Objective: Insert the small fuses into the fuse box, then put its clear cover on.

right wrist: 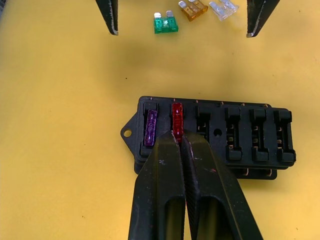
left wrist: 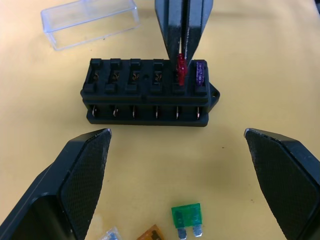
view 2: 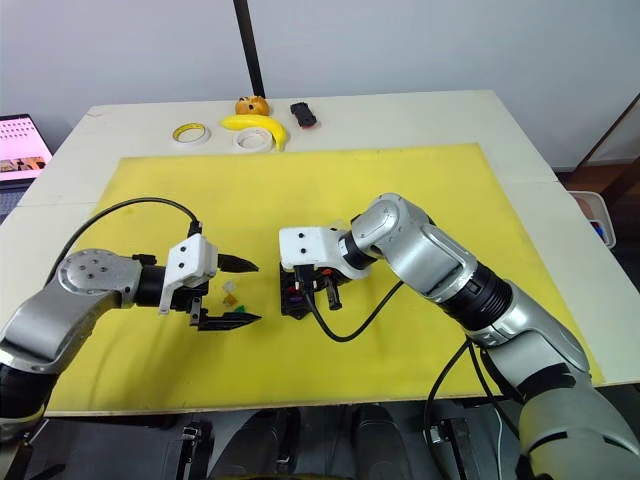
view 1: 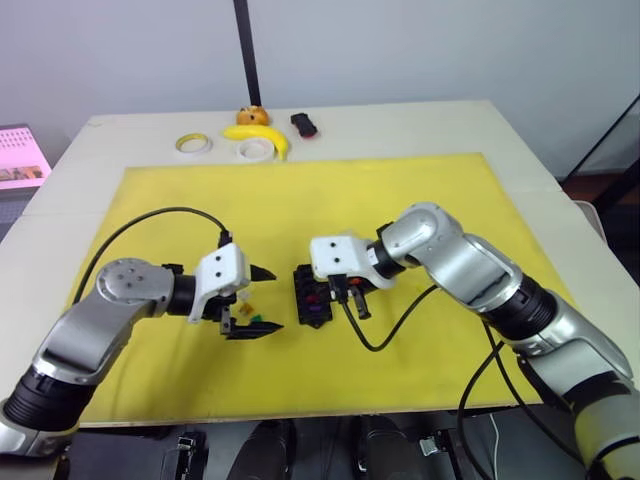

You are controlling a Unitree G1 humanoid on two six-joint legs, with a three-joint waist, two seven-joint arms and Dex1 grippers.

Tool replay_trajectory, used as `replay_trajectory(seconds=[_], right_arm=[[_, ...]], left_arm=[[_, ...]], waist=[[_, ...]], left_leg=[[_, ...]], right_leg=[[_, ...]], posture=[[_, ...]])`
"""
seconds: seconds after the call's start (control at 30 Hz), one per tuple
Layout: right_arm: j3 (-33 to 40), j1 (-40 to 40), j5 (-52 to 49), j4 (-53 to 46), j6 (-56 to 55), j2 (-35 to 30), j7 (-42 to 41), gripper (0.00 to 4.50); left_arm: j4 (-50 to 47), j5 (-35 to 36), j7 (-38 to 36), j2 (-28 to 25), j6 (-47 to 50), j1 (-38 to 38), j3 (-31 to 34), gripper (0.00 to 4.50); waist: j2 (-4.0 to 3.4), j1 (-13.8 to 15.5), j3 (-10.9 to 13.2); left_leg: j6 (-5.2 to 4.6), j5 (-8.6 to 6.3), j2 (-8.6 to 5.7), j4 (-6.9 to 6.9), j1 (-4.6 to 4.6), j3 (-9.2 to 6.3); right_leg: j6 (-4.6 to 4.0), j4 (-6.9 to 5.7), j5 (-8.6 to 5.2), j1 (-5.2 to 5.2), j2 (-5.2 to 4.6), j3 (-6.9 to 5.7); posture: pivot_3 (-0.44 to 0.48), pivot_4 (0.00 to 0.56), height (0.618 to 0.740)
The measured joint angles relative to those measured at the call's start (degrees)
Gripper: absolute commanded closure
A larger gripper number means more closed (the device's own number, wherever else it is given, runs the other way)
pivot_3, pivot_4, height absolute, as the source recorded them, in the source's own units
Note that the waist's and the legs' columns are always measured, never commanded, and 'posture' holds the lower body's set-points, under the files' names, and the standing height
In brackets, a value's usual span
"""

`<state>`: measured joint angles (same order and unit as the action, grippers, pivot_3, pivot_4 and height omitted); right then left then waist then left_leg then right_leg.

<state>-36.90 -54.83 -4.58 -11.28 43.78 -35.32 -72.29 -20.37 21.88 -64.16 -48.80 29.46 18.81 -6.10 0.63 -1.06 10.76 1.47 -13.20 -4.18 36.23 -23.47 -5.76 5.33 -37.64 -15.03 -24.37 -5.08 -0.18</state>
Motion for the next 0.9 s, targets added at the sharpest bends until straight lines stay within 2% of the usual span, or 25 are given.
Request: replay_trajectory(seconds=[0.37,0.47,0.5,0.9], right_arm=[[-0.01,0.01,0.41,0.00,-0.36,0.00,0.04,4.50],[-0.01,0.01,0.67,0.00,-0.40,0.00,0.12,3.63],[-0.01,0.01,0.92,0.00,-0.38,0.00,0.18,3.19],[1.71,0.00,-0.31,-0.77,1.18,0.04,0.01,3.19]], left_arm=[[-0.01,-0.02,0.27,0.04,0.25,0.00,-0.62,0.02],[-0.02,-0.01,0.51,0.23,0.32,0.00,-1.08,0.00],[-0.04,0.01,0.56,0.36,0.32,0.00,-1.09,0.00],[-0.05,-0.01,0.55,0.37,0.32,0.05,-1.10,0.00]], waist=[[0.00,0.02,0.00],[0.00,0.03,0.00],[0.00,0.04,0.00],[0.00,0.04,0.00]], left_leg=[[0.00,0.00,0.00,0.00,0.00,0.00],[0.00,0.00,0.00,0.00,0.00,0.00],[0.00,0.00,0.00,0.01,0.00,0.00],[0.00,0.00,0.00,0.00,0.00,0.00]], right_leg=[[0.00,0.00,0.00,0.00,0.00,0.00],[0.00,0.00,0.00,0.00,0.00,0.00],[0.00,0.00,0.00,0.00,0.00,0.00],[0.00,0.00,0.00,0.00,0.00,0.00]], posture=[[0.000,0.150,0.740],[0.000,0.150,0.740],[0.000,0.150,0.740],[0.000,0.150,0.740]])
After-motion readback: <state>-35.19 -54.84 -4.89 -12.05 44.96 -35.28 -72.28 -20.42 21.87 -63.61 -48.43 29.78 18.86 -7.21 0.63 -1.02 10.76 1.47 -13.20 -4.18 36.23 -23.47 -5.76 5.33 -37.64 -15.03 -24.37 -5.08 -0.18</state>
